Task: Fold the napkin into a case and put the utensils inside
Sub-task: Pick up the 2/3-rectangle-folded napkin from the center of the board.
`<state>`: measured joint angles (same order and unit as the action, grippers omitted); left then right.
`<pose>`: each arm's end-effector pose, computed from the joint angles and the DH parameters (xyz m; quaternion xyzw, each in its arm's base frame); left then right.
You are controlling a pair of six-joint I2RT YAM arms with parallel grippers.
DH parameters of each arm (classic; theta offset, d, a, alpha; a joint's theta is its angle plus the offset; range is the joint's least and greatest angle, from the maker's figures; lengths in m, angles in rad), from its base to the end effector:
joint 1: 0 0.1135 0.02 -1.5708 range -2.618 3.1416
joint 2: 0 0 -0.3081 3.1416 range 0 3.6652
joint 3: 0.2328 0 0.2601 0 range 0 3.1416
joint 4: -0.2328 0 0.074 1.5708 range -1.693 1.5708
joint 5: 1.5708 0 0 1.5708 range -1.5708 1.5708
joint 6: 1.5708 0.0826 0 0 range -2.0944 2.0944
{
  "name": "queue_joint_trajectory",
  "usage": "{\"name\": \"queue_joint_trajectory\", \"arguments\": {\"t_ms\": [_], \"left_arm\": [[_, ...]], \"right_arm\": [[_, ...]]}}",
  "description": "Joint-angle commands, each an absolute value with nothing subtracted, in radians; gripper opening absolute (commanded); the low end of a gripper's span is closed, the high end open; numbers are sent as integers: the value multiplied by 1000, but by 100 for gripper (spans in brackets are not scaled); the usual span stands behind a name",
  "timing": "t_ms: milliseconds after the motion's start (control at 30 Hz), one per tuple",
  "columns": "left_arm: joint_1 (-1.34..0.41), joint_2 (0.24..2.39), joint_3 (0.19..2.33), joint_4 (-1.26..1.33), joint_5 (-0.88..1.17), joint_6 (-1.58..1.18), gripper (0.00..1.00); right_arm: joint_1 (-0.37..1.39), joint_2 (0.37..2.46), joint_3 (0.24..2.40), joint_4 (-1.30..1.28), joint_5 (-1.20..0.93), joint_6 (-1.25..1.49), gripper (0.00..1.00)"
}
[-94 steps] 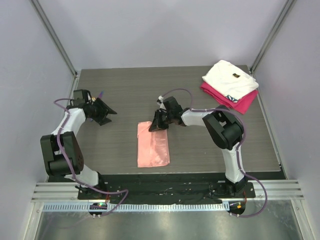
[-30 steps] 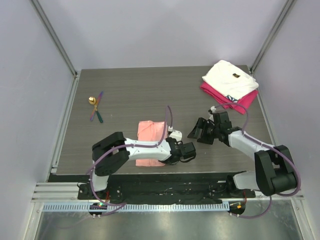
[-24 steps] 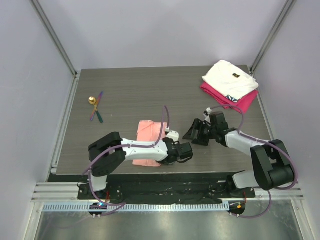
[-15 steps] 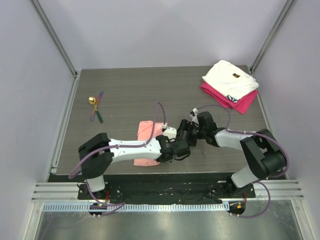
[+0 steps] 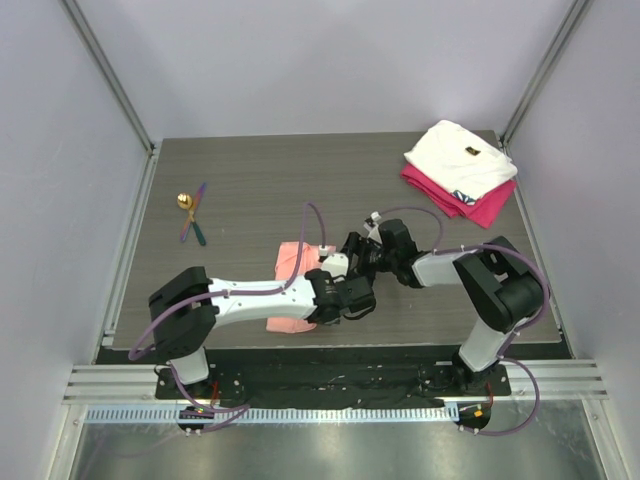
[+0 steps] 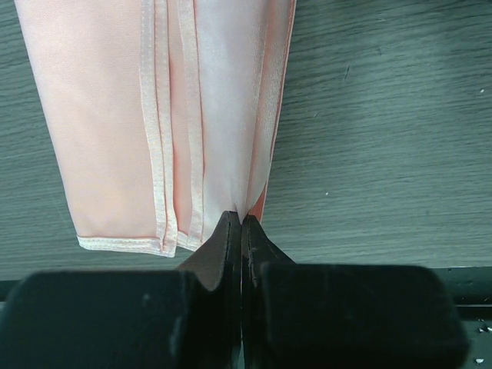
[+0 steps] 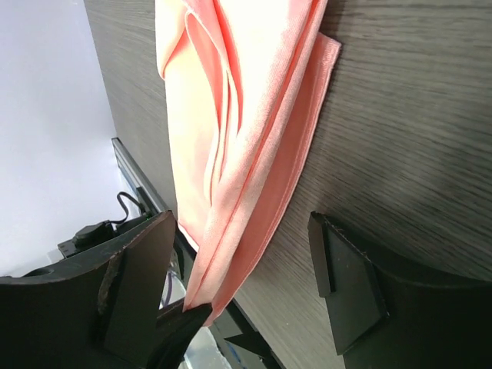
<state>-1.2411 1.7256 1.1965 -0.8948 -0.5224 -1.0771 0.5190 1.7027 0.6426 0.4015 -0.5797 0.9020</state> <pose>0.1483 -0.3061 0.1980 0.0600 0.9618 0.0381 0.2644 0.2813 0.2128 0.1399 0.0402 0.8686 0.4698 0.1526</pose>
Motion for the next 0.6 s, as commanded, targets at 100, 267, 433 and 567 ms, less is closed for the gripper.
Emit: {"name": "queue_joint_trajectory", "arguments": {"t_ms": [100, 267, 433, 567], "left_arm": [[-1238, 1671, 1213, -913, -542, -1091, 0], [-1236, 1661, 1221, -922, -546, -1083, 0], [-1238, 1654, 1226, -920, -546, -1078, 0], [-1236, 1654, 1227, -920, -540, -1077, 0]], "right_arm": [[560, 1709, 643, 479, -577, 954, 77], [575, 1697, 611, 494, -558, 979, 77], [583, 1704, 589, 528, -554, 1000, 77], [583, 1720, 597, 540, -551, 1000, 77]]}}
